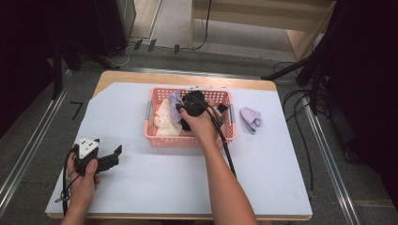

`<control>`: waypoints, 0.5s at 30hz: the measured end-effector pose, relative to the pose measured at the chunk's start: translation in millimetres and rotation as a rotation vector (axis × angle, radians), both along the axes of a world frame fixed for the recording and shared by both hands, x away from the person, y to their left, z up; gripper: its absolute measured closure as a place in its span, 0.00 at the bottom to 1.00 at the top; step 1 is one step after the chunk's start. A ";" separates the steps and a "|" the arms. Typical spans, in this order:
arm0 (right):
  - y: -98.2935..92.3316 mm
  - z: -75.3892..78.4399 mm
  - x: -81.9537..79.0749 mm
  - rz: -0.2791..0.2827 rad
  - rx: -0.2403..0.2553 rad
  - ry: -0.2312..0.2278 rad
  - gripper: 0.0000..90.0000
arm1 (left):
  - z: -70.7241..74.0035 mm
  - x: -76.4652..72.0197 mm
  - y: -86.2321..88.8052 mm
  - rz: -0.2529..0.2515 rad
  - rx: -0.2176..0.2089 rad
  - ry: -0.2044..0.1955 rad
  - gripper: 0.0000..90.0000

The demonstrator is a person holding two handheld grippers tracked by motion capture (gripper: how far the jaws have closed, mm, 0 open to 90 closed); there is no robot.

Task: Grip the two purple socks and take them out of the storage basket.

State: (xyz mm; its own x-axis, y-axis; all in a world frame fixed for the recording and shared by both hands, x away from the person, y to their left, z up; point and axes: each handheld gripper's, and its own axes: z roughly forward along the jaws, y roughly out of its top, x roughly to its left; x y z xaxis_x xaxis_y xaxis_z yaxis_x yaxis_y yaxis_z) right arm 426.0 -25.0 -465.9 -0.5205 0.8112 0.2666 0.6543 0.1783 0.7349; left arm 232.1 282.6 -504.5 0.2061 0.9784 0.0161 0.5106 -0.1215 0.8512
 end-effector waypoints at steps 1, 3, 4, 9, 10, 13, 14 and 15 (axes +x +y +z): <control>0.0 0.0 0.0 0.000 0.000 0.000 0.69 | 0.0 0.0 0.0 0.000 0.000 0.000 0.18; 5.3 -2.2 1.3 0.045 -0.030 -0.010 0.63 | 0.1 -0.1 -0.1 0.001 -0.004 0.002 0.18; 11.9 -5.6 1.2 0.078 -0.099 -0.021 0.64 | 0.2 -0.1 0.0 0.001 -0.002 0.004 0.18; 20.2 -10.8 -0.1 0.128 -0.260 -0.079 0.83 | 0.1 0.0 -0.1 0.001 -0.002 0.003 0.18; 16.8 -6.5 0.0 0.136 -0.247 -0.082 0.93 | 0.1 -0.1 0.0 0.001 -0.003 0.004 0.18; 13.5 -1.0 -2.4 0.155 -0.251 -0.116 0.95 | 0.1 0.0 -0.1 0.001 -0.001 0.003 0.18; 14.0 0.6 -4.5 0.154 -0.247 -0.131 0.95 | 0.2 0.0 0.1 0.000 0.002 0.003 0.18; 14.3 1.9 -6.5 0.161 -0.247 -0.147 0.96 | 0.0 0.1 0.0 0.000 0.000 0.001 0.18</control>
State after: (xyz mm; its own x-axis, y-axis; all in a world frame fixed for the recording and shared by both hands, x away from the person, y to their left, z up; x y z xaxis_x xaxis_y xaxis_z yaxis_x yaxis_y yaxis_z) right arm 419.5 -10.7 -464.0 -0.6653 0.7464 -0.0154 0.4938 0.4554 0.7408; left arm 232.1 282.7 -504.5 0.2058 0.9785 0.0162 0.5115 -0.1217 0.8506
